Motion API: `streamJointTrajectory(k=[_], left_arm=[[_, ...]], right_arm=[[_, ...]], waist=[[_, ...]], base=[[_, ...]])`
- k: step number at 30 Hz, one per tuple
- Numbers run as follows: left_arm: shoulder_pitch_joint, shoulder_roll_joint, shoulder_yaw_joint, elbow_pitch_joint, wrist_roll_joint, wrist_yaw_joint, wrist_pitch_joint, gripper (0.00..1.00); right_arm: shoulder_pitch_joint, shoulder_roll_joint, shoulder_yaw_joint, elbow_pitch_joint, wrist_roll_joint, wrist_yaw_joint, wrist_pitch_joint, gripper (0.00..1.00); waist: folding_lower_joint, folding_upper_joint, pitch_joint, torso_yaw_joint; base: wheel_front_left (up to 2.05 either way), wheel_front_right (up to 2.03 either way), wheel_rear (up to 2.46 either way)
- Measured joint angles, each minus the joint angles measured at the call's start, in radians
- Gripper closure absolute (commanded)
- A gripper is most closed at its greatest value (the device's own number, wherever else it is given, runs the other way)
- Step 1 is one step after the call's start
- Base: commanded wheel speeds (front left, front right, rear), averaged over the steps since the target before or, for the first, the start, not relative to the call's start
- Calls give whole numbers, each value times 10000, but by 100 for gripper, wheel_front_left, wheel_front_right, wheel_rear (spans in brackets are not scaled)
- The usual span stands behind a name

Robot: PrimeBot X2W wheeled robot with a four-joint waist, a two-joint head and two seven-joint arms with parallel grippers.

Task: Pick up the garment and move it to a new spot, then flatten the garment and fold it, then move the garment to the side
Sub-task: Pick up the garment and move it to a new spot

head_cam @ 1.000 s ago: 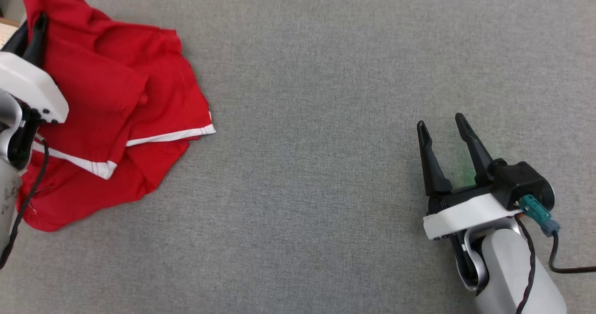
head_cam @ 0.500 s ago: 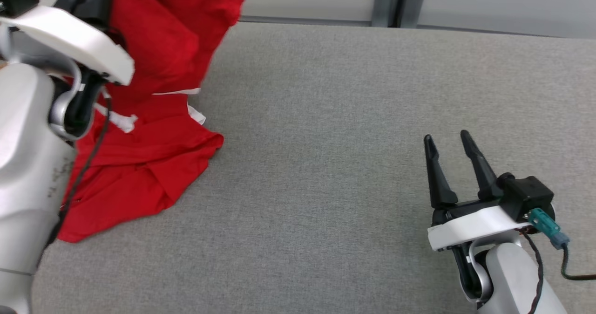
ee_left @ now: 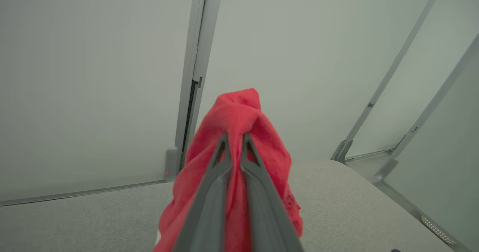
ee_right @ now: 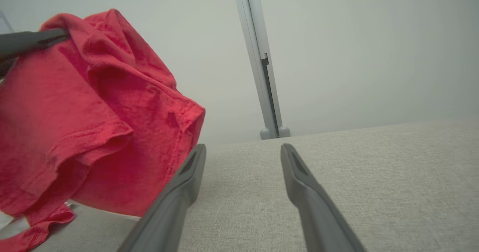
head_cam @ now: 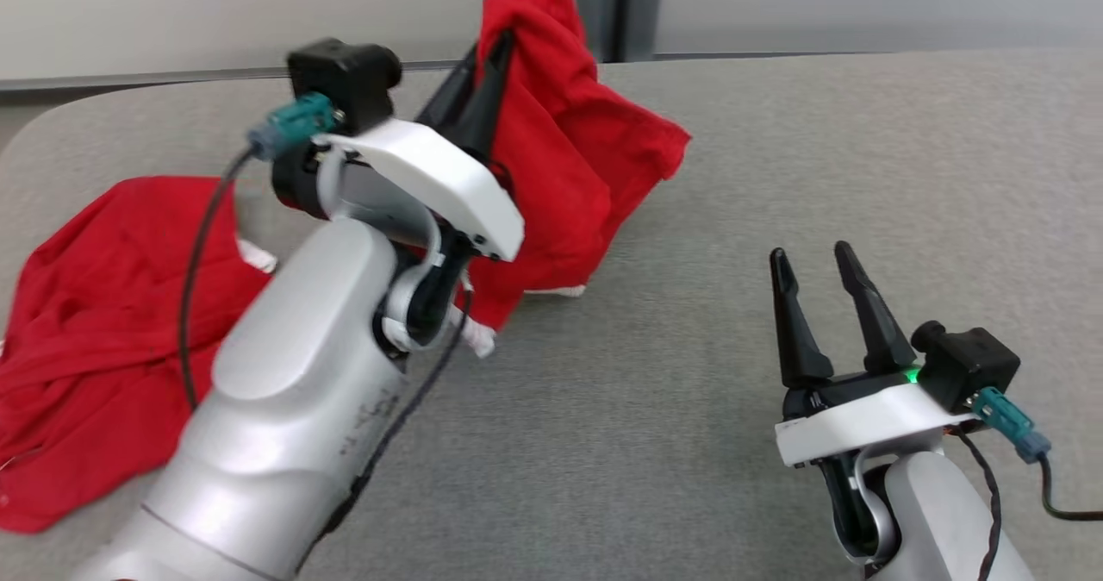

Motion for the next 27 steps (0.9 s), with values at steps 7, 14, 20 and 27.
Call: streamJointTrajectory(k=[7,14,20,27], left_arm=[[-230,-690,-196,1783,-291,552,-1229,100],[-594,-721,-1306,2623,-1501,1114,-2002,0],[-816,-734,-1929,2621,-2125,1076,-2107,0],[-901,-721,-593,2107,-773,876,-2121,0]], right_arm=[[-305,-13,376,-107,337,0,0,0],[-389,-12,1076,-102,621,0,0,0],[-387,-4,1030,-81,585,0,0,0],[-283,-6,583,6,215,0,0,0]], waist=[[0,0,249,-1312],[0,0,553,-2493],[0,0,708,-2494],[0,0,534,-1728]], base=[[0,0,0],[0,0,0],[0,0,0],[0,0,0]])
